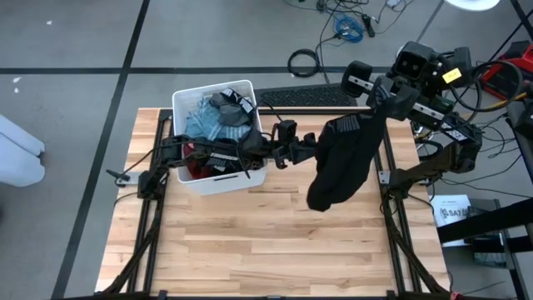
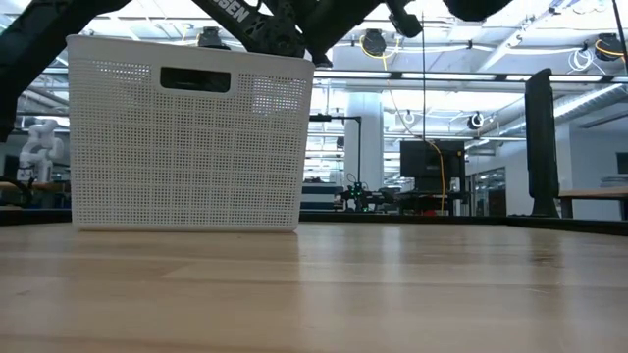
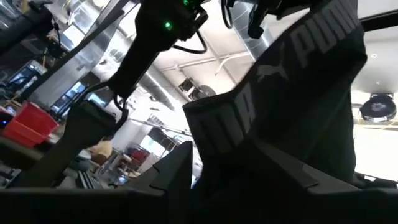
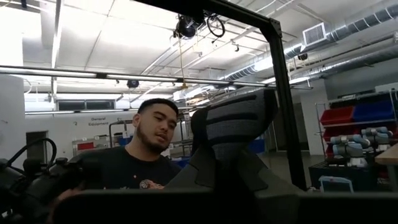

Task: Sort clothes
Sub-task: Put the black shorts into the white laundry organizer

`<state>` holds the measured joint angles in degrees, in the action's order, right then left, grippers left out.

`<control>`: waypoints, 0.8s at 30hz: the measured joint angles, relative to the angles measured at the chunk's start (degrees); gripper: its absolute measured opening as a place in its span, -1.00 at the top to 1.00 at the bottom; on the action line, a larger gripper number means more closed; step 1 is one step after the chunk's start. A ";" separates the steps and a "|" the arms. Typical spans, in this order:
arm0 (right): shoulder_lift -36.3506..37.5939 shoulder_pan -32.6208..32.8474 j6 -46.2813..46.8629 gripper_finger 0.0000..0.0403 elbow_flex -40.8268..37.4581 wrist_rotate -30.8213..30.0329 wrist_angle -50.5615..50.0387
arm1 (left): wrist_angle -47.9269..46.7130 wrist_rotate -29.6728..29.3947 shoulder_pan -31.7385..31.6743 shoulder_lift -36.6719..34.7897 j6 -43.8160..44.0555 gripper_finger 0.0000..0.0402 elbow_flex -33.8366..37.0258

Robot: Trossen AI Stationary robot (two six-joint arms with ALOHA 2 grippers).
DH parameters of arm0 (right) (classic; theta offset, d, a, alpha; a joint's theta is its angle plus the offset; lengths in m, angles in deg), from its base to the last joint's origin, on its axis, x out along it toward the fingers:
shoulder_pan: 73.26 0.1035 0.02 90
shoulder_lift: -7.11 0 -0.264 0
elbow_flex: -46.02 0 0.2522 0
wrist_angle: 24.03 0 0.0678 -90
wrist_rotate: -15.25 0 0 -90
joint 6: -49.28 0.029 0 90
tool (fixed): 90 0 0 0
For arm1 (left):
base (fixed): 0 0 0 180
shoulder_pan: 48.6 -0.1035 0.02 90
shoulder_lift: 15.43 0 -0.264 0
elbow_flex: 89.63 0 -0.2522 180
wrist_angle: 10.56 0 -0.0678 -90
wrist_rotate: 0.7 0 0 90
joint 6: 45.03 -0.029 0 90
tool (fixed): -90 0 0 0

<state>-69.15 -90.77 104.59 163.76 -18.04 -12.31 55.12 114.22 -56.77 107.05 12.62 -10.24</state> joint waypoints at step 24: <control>-0.69 0.81 2.51 0.98 0.00 0.71 -0.53 | 7.24 -2.40 -0.71 -0.04 -4.45 0.33 0.00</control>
<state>-69.84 -89.97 107.10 163.76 -17.34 -12.84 62.36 111.82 -57.48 107.01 8.17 -10.24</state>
